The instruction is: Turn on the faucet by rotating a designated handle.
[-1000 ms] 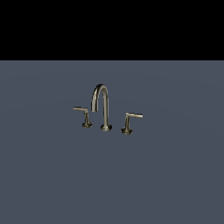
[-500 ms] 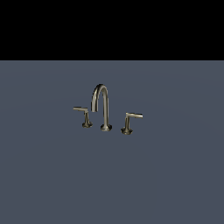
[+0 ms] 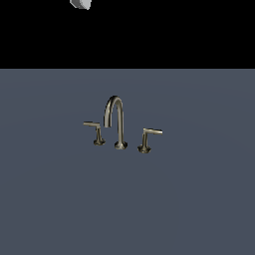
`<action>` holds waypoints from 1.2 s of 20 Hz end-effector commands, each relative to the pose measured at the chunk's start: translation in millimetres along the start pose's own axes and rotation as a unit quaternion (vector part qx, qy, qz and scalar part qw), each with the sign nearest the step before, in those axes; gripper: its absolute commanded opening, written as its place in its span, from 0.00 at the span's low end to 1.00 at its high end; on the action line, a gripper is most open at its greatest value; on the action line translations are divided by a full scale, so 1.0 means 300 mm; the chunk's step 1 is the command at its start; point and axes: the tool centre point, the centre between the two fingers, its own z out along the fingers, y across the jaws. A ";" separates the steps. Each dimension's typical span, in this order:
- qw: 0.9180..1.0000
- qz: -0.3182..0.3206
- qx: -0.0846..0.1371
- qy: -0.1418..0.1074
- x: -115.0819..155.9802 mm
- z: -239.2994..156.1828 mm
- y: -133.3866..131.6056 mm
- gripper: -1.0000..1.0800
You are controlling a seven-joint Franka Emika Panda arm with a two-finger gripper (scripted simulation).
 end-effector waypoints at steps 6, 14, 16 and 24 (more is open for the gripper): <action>0.992 0.122 0.012 -0.022 0.160 0.141 -0.091 0.00; 0.967 0.254 0.008 -0.023 0.326 0.314 -0.161 0.00; 0.958 0.286 0.005 -0.019 0.366 0.360 -0.175 0.00; 0.914 0.406 -0.007 0.013 0.518 0.538 -0.213 0.00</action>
